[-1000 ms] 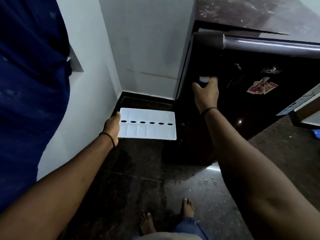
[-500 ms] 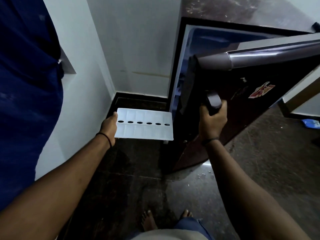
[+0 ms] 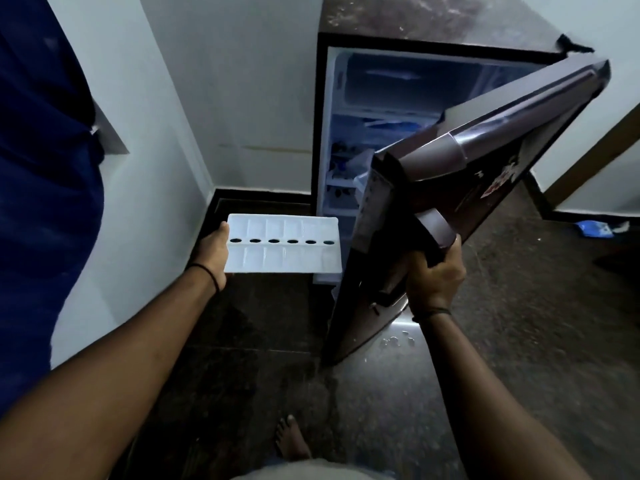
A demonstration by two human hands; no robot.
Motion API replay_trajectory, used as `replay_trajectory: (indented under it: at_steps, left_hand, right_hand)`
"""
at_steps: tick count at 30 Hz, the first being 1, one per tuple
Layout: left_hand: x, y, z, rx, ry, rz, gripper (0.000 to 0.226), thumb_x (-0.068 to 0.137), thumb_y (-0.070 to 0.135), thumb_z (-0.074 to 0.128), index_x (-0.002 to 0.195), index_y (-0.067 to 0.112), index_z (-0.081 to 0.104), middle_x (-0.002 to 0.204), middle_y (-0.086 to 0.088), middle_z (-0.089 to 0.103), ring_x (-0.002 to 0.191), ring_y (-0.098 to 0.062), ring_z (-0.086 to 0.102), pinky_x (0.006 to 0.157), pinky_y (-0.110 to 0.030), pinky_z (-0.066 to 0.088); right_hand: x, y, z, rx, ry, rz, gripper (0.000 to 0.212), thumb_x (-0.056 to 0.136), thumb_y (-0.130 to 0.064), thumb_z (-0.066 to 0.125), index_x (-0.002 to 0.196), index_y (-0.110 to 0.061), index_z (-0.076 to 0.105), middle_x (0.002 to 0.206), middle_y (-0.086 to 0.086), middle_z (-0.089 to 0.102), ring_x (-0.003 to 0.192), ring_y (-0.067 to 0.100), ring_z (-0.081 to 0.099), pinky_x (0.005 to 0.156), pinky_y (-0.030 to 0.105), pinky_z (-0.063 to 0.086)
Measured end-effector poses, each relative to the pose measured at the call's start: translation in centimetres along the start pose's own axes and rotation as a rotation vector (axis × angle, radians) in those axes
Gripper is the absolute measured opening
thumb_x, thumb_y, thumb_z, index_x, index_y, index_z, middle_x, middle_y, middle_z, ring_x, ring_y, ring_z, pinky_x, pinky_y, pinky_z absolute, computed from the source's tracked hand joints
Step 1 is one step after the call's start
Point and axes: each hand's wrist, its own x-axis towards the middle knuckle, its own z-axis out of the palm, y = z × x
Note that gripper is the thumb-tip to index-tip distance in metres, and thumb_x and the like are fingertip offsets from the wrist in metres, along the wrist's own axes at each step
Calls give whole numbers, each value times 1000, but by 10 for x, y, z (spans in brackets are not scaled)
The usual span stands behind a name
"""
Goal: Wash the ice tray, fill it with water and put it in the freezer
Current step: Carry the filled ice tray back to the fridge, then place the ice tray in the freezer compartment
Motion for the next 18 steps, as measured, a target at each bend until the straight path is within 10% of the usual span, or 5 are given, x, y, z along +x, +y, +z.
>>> replay_trajectory:
  at_steps: [7,12,18]
  left_hand:
    - [-31,-12,18,24,-44,-19,38,96,47,46,117,17,57,109,-8,60,87,-27,61,86,-45,50]
    - [-46,-20,23,42,-62,-6,51,95,48,47,133,14,51,133,-8,56,120,-30,54,104,-53,41]
    - [-58,-24,28,61,-87,-7,53,94,51,47,134,16,51,135,-8,55,123,-29,52,106,-51,40]
  right_hand:
    - [-31,32,-66,-142,61,87,35,88,-52,53,92,-17,51,86,1,48,81,24,50,71,31,38]
    - [-88,64,-99,-212,153,303,50,91,-41,55,119,0,47,106,10,48,100,33,51,88,45,41]
    - [-135,59,-97,-266,-99,399,16,99,-22,52,84,-17,54,79,10,59,75,32,58,61,33,37]
